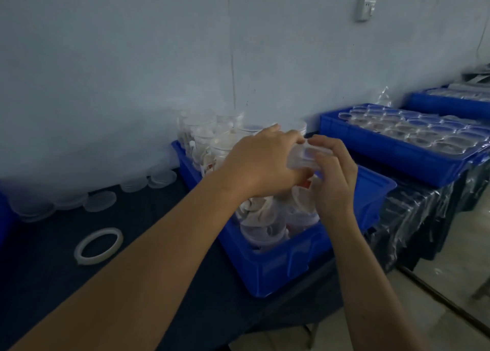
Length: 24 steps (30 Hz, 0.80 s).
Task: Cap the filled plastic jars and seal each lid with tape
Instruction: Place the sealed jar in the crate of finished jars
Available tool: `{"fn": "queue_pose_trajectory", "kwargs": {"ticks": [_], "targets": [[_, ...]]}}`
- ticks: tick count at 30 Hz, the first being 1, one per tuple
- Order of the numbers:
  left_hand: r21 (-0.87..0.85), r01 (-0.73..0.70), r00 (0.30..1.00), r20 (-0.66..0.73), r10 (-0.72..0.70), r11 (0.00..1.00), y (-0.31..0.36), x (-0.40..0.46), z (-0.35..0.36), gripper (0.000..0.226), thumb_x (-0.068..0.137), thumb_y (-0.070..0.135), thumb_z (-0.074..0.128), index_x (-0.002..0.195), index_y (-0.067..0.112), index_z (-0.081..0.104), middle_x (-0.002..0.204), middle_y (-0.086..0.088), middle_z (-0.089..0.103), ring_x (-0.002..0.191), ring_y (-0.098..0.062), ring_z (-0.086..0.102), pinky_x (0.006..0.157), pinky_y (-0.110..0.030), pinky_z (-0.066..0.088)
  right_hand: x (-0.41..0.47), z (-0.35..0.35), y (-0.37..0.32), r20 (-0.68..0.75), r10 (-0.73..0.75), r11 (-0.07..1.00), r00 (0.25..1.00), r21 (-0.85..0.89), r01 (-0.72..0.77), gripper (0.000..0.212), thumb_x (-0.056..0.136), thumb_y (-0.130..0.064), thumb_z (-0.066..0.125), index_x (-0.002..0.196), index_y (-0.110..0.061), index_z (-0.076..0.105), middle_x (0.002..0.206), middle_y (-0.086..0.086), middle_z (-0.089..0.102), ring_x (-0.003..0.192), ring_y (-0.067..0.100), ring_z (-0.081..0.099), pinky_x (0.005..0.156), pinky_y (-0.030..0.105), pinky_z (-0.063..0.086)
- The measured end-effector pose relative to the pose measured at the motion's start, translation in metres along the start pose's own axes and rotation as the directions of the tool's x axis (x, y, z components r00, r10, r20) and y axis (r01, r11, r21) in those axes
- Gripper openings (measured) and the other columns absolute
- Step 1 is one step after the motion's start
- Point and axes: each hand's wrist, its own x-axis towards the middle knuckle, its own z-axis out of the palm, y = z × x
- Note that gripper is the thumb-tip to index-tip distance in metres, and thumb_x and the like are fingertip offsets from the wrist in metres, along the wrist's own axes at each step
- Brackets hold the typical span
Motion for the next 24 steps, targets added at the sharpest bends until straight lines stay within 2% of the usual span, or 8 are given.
{"fn": "queue_pose_trajectory", "kwargs": {"ticks": [6,10,12,15,18,20,21,24], "targets": [[0.060,0.004,1.000,0.009,-0.005,0.998,0.000,0.003,0.003,0.067,0.097,0.066,0.056,0.152,0.029,0.047,0.152,0.006,0.056,0.132,-0.018,0.058,0.098,-0.044,0.049,0.003,0.006,0.012,-0.001,-0.009,1.000,1.000,0.021,0.009,0.032,0.095,-0.016,0.048,0.122,-0.013,0.064,0.109,0.008,0.065,0.095,0.017,0.064,0.069,0.020,0.053],[0.114,0.010,1.000,-0.009,-0.009,0.993,0.002,0.002,0.005,0.065,0.097,0.059,0.058,0.152,0.024,0.049,0.167,0.002,0.037,0.140,-0.022,0.052,0.099,-0.045,0.048,0.002,0.008,0.019,0.042,-0.059,0.997,0.997,-0.050,0.061,0.036,0.098,-0.020,0.045,0.130,-0.020,0.059,0.104,-0.007,0.065,0.094,0.025,0.064,0.073,0.027,0.056],[0.110,0.018,1.000,-0.007,-0.018,0.994,0.003,0.002,0.004,0.064,0.097,0.058,0.058,0.150,0.022,0.050,0.162,0.002,0.044,0.135,-0.022,0.056,0.098,-0.044,0.049,0.002,0.009,0.022,0.036,-0.085,0.993,0.996,-0.079,0.088,0.037,0.099,-0.021,0.044,0.134,-0.020,0.057,0.104,-0.017,0.065,0.093,0.015,0.065,0.073,0.025,0.056],[0.145,0.020,0.999,-0.036,-0.015,0.989,0.006,0.001,0.003,0.060,0.098,0.058,0.055,0.145,0.022,0.052,0.142,0.002,0.062,0.120,-0.022,0.064,0.092,-0.043,0.051,0.001,0.010,0.023,0.041,-0.109,0.989,0.993,-0.094,0.112,0.037,0.104,-0.021,0.042,0.140,-0.023,0.052,0.115,-0.030,0.062,0.103,0.001,0.065,0.079,0.015,0.053],[0.179,0.010,0.997,-0.082,0.005,0.984,0.007,-0.002,0.004,0.060,0.098,0.059,0.053,0.146,0.022,0.052,0.139,0.002,0.065,0.117,-0.022,0.065,0.088,-0.041,0.048,-0.002,0.011,0.021,0.022,-0.169,0.971,0.985,-0.171,0.170,0.048,0.106,-0.031,0.040,0.153,-0.023,0.041,0.139,-0.033,0.051,0.127,-0.006,0.053,0.097,0.008,0.044],[0.199,-0.002,0.994,-0.107,0.023,0.980,0.007,-0.003,0.004,0.061,0.098,0.059,0.054,0.147,0.023,0.052,0.138,0.002,0.066,0.117,-0.021,0.065,0.087,-0.040,0.048,-0.004,0.012,0.020,-0.004,-0.193,0.960,0.981,-0.207,0.188,0.060,0.105,-0.042,0.040,0.162,-0.023,0.030,0.159,-0.018,0.041,0.142,-0.001,0.043,0.111,0.015,0.037],[0.197,-0.006,0.993,-0.114,0.029,0.980,0.008,-0.004,0.003,0.061,0.097,0.060,0.055,0.147,0.024,0.052,0.138,0.003,0.066,0.117,-0.021,0.065,0.088,-0.040,0.048,-0.005,0.014,0.019,-0.022,-0.199,0.956,0.980,-0.224,0.189,0.065,0.105,-0.046,0.039,0.164,-0.022,0.026,0.165,-0.010,0.036,0.147,0.003,0.039,0.118,0.026,0.036],[0.151,-0.013,0.992,-0.121,0.032,0.988,0.008,-0.005,-0.004,0.066,0.096,0.063,0.055,0.151,0.027,0.048,0.141,0.006,0.065,0.120,-0.018,0.064,0.089,-0.038,0.047,-0.006,0.020,0.005,-0.098,-0.291,0.913,0.952,-0.327,0.245,0.068,0.106,-0.042,0.039,0.166,-0.015,0.022,0.170,-0.002,0.030,0.154,0.009,0.031,0.126,0.048,0.029]]}}
